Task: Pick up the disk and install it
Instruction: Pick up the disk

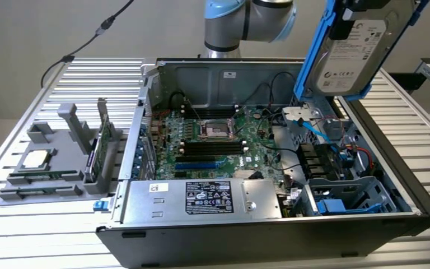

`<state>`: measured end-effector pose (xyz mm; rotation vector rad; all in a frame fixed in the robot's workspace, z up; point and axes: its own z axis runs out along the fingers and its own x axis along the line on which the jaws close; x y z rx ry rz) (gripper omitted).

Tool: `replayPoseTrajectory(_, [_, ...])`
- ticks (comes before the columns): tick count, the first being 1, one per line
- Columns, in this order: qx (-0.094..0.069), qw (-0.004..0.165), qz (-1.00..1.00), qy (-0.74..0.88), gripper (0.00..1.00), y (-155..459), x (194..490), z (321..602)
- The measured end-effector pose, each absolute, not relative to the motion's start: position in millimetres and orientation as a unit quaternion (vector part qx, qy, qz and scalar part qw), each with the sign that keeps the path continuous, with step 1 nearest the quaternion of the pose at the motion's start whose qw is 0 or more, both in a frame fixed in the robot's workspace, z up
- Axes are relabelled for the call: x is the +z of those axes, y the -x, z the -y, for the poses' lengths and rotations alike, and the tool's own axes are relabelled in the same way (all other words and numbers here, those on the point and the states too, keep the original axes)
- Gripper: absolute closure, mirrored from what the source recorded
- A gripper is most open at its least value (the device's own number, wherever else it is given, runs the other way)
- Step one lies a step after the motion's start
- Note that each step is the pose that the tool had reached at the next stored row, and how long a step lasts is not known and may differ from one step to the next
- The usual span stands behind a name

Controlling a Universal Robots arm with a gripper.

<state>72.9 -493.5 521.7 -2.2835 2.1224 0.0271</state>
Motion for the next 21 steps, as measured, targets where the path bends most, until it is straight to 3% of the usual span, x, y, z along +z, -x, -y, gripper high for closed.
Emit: replayPoseTrajectory(21, [0.004,0.012,-0.681,0.732,0.67,-75.7,521.5,530.6])
